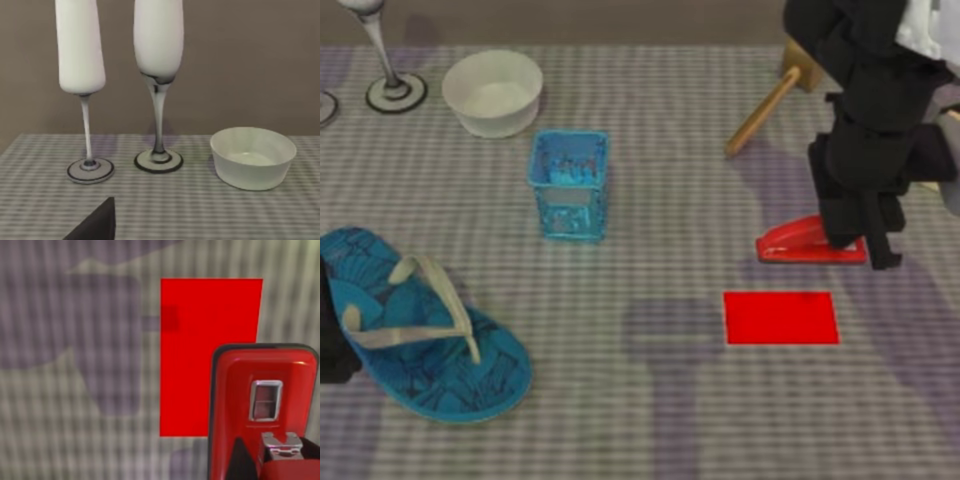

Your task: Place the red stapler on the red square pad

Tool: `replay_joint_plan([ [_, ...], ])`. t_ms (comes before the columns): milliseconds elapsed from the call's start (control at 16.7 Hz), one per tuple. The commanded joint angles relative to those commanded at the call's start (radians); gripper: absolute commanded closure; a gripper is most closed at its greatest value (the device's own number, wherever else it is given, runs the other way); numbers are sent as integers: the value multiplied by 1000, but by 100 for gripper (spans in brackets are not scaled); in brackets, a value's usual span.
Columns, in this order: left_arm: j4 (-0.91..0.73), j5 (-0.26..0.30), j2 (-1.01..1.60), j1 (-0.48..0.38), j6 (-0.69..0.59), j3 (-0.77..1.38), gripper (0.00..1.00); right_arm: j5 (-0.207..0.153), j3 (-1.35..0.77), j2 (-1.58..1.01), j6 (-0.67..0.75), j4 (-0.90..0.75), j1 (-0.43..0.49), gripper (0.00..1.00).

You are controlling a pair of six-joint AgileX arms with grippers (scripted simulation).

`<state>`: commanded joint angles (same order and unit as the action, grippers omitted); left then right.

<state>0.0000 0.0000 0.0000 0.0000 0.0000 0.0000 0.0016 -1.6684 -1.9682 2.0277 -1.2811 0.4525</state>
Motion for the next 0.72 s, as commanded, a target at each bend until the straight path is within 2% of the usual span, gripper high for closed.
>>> replay_joint_plan([
  [360, 0, 0, 0, 0, 0, 0, 0, 1, 29, -15, 3, 41, -2, 100],
  [720, 0, 0, 0, 0, 0, 0, 0, 0, 206, -90, 23, 307, 20, 100],
])
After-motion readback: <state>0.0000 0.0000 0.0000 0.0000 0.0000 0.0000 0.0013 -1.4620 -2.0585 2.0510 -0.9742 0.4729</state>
